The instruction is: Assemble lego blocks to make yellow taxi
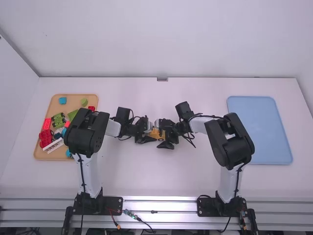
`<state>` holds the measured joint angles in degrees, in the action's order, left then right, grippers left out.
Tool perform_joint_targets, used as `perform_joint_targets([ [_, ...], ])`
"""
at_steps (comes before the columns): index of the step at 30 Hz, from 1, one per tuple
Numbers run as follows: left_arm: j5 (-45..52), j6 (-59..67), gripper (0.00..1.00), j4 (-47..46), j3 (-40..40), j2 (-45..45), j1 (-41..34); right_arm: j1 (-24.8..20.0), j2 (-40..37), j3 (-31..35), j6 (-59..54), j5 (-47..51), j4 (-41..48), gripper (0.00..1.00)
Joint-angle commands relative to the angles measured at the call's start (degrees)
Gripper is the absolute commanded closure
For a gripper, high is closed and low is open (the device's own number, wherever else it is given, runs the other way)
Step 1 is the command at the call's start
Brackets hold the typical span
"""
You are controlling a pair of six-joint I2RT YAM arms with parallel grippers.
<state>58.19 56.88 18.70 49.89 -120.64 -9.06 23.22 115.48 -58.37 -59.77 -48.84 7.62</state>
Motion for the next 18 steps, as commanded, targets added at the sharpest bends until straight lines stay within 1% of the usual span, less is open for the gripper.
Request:
perform_joint_targets([
  [1,-6.64,-0.81,0.81,-1.18,-0.31,-1.45,0.07,-1.86,-2.83,2.14,2.12,1.7,-0.46,0.01],
  [2,-6.67,-0.81,0.81,-1.21,-0.31,-1.45,0.07,-2.32,-3.33,2.34,2.1,1.68,-0.57,0.01],
  [4,-6.69,-0.81,0.82,-1.47,-0.31,-1.45,0.04,-4.9,-6.11,3.34,2.05,-1.25,-1.2,0.01],
  [6,-6.67,-0.81,0.81,-1.53,-0.31,-1.45,0.04,-6.45,-7.68,3.69,2.05,-2.71,-1.46,0.01],
  [9,-6.71,-0.79,0.81,-1.64,-0.31,-1.45,0.07,-9.73,-11.64,4.09,3.15,-3.04,-1.2,0.01],
  [13,-6.88,-0.64,0.8,-2.15,-0.31,-1.45,0.07,-12.59,-16.73,4.04,11.17,4.04,-1.95,0.01],
  [14,-6.88,-0.64,0.8,-2.15,-0.31,-1.45,0.04,-12.66,-16.88,4.04,11.47,4.35,-2.03,0.01],
  [16,-6.95,-0.4,0.8,-2.52,-0.31,-1.45,0.07,-13.31,-18.21,4.04,16.09,8.52,-2.93,0.01],
  [18,-8.24,-0.42,0.78,-2.76,-0.31,-1.45,0.04,-13.62,-18.7,4.09,17.44,10.56,-2.75,0.01],
])
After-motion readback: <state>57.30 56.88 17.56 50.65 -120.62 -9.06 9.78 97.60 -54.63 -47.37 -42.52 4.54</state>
